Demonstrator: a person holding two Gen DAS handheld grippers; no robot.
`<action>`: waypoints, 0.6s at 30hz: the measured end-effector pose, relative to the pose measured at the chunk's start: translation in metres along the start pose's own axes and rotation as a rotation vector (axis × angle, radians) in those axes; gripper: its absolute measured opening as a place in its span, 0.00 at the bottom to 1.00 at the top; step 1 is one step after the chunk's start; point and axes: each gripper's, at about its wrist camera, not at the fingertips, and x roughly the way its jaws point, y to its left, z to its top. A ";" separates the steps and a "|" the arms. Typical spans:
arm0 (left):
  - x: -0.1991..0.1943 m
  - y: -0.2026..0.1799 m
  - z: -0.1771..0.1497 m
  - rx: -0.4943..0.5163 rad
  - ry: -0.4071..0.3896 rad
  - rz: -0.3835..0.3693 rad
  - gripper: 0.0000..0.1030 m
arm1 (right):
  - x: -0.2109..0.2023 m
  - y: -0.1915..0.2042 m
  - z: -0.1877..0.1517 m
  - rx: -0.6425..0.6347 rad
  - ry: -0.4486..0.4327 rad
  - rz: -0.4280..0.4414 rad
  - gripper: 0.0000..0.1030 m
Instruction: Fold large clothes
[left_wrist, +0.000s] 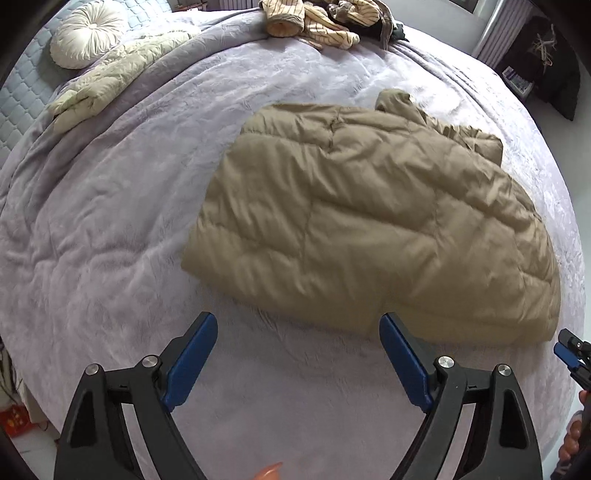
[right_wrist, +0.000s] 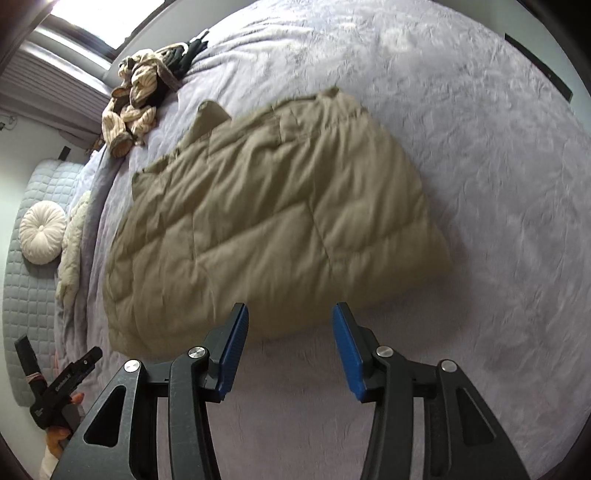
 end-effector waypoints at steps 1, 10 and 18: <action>0.000 -0.003 -0.005 0.000 0.005 0.001 0.88 | 0.000 -0.001 -0.003 0.000 0.006 0.006 0.59; 0.004 -0.012 -0.032 -0.003 0.046 -0.009 0.88 | 0.002 -0.013 -0.020 0.013 0.027 0.051 0.85; 0.015 0.000 -0.044 0.041 0.052 -0.014 0.88 | 0.005 -0.007 -0.045 0.010 0.015 0.047 1.00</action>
